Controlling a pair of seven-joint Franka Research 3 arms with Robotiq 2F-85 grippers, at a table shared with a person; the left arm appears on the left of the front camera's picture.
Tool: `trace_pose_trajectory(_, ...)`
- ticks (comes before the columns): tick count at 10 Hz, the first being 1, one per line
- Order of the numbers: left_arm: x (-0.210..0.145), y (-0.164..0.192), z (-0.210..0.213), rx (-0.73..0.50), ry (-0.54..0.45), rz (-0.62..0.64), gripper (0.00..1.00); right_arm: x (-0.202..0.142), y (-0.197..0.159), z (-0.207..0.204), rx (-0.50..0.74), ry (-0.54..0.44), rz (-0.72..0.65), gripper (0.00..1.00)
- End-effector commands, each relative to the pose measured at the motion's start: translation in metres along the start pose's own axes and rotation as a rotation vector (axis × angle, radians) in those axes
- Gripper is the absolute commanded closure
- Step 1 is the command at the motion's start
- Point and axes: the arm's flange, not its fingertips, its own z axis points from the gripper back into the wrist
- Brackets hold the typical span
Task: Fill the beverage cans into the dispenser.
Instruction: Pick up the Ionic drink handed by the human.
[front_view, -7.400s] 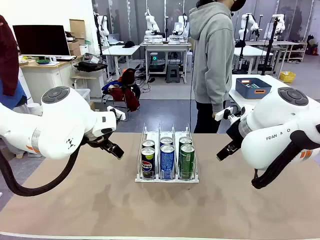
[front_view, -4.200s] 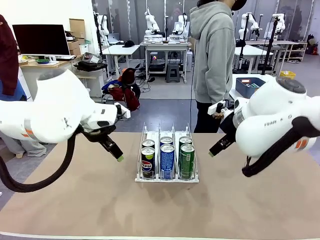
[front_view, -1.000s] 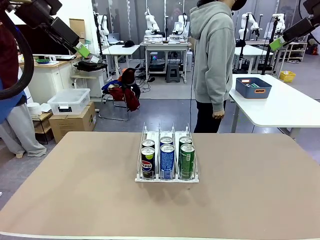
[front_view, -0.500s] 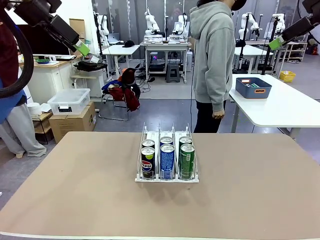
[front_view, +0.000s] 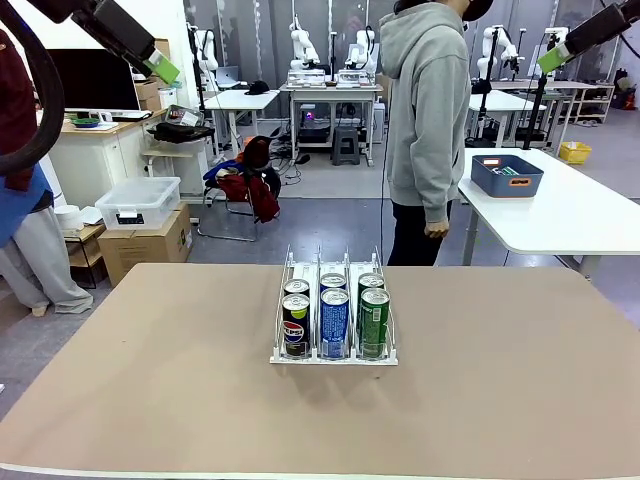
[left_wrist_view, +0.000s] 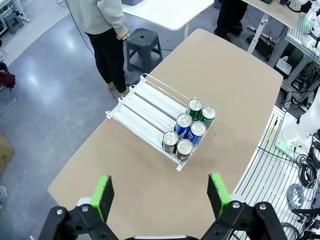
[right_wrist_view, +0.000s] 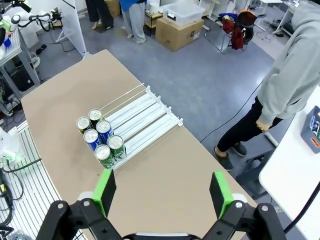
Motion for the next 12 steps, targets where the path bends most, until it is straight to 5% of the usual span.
trace_pose_trajectory(1,0.005,-0.006,0.004,-0.034,-0.022,0.013,0.00,-0.003,0.006,0.009,-0.019,-0.008,-0.025,0.00)
trace_pose_trajectory(12,0.007,-0.012,0.014,0.002,-0.031,-0.024,0.00,0.029,0.001,0.054,0.017,0.051,0.031,0.00)
